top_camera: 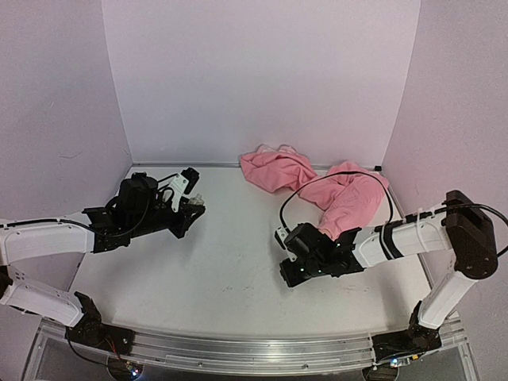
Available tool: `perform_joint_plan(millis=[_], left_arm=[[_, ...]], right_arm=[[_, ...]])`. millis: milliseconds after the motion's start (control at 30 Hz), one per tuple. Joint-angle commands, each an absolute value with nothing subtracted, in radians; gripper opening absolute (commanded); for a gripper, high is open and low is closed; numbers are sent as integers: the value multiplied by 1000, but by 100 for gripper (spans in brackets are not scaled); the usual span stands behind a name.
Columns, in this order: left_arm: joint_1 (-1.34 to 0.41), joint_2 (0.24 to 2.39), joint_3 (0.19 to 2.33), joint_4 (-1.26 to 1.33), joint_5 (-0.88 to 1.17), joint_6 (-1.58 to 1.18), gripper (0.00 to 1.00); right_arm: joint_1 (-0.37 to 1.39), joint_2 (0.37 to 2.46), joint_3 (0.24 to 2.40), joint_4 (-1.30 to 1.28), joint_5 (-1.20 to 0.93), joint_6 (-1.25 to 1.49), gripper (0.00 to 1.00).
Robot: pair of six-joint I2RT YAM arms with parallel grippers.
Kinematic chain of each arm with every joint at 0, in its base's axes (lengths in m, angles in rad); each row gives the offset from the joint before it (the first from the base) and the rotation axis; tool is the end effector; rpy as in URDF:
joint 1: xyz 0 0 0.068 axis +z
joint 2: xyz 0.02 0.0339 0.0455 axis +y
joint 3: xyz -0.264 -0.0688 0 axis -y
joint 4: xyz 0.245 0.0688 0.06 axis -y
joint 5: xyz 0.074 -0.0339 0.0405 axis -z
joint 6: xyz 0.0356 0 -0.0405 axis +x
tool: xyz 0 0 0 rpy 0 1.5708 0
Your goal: Paint the nails
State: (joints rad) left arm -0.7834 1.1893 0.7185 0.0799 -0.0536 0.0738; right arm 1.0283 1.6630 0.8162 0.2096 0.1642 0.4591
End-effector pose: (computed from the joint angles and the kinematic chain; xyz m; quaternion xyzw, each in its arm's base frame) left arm 0.1916 -0.1882 0.2591 0.3317 0.7617 -0.1723 0.5292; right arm 0.1801 0.2875 0.1677 -0.2145 0.8646 0.2498 0.3797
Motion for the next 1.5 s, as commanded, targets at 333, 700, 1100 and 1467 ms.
perform_joint_plan(millis=[333,700,1100,1467], left_arm=[[-779,1161,730,148,-39,68,0],[-779,1154,730,146,-39,75,0],[-779,1158,731,147,-38,71,0],[-779,1161,738,147,-37,75,0]], right_arm=[[1039,1530,815,194,202,490,0],[1039,1594,827,175,286,512,0],[1040,1618,837,150,290,503,0],[1040,1641,851,149,301,492,0]])
